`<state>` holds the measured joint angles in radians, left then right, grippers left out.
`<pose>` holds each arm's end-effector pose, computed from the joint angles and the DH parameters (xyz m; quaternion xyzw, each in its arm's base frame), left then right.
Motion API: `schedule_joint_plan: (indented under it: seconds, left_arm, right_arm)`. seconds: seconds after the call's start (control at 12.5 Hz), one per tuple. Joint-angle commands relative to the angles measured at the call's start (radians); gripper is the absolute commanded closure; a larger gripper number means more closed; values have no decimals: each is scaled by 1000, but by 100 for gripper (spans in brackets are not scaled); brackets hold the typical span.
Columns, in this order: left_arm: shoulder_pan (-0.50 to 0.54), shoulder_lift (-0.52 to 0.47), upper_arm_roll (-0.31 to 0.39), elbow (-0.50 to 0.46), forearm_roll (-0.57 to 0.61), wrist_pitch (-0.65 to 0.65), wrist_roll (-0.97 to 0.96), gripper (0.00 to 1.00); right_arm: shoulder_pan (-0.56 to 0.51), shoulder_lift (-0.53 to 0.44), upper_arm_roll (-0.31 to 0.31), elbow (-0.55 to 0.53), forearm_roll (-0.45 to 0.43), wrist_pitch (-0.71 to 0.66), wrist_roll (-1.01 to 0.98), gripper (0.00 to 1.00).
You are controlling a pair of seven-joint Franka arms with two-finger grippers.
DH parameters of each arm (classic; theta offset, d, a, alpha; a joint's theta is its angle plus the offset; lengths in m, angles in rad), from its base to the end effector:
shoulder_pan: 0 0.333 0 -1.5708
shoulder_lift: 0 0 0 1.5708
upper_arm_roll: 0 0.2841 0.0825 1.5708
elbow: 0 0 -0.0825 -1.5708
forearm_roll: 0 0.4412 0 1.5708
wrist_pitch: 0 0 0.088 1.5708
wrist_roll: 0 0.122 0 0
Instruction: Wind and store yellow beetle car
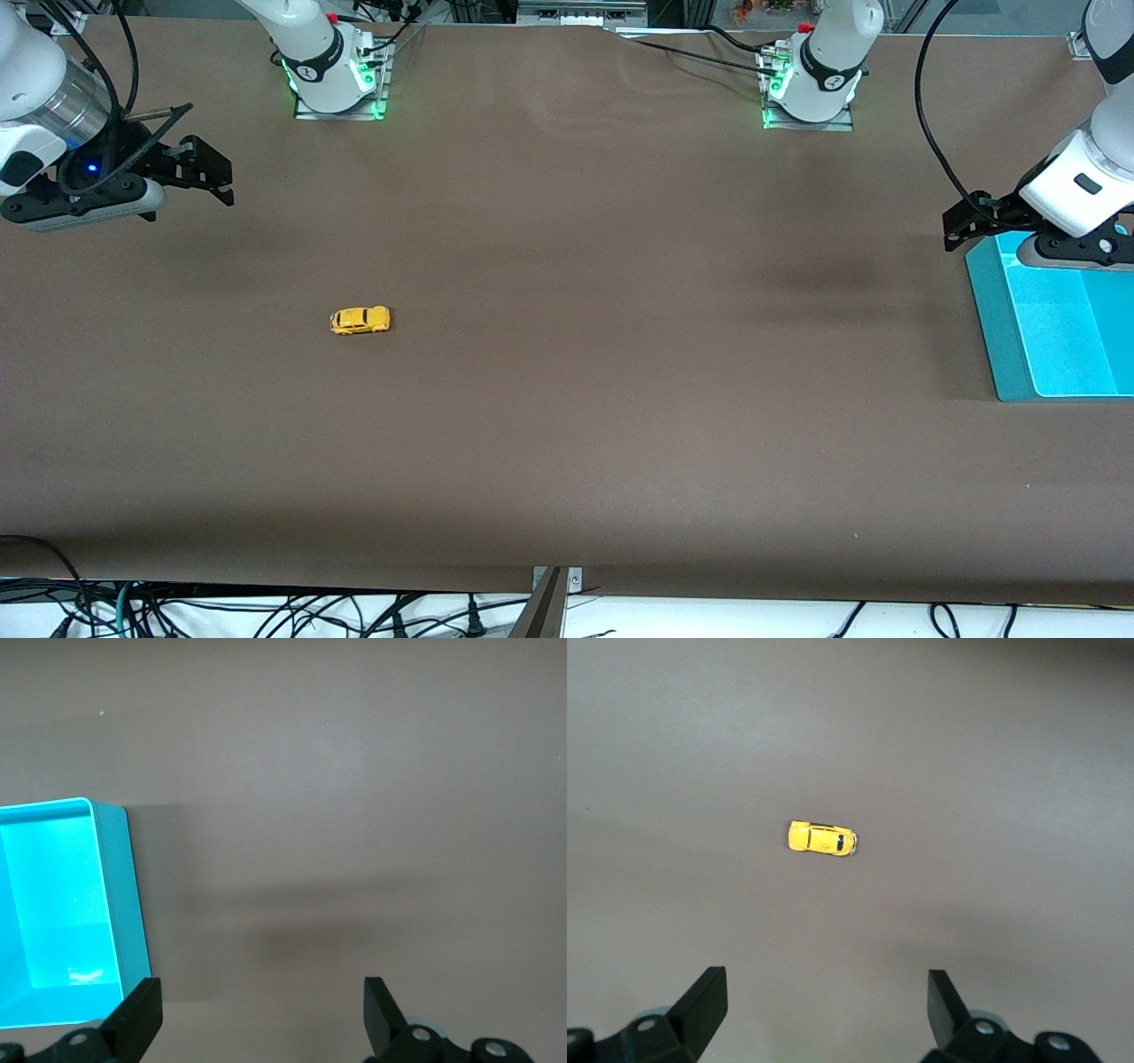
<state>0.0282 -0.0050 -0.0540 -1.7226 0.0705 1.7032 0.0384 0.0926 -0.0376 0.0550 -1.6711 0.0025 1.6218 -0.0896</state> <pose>0.6159 -0.0082 0.5116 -0.9987 0.0370 0.0074 0.0350 0.5972 0.0895 0.5516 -0.9930 -0.1182 0.0059 0.0000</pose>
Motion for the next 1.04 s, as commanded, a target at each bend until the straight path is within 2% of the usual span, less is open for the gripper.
schedule_joint_plan:
  seconds: [0.0,0.96]
  left_arm:
    - [6,5,-6,24,-3,-25,-9,0]
    - [6,5,-6,24,-3,-25,-9,0]
  right_arm:
    - [-7,2,5,27,-2,-30,11,0]
    - [-7,1,-7,27,-2,-30,16,0]
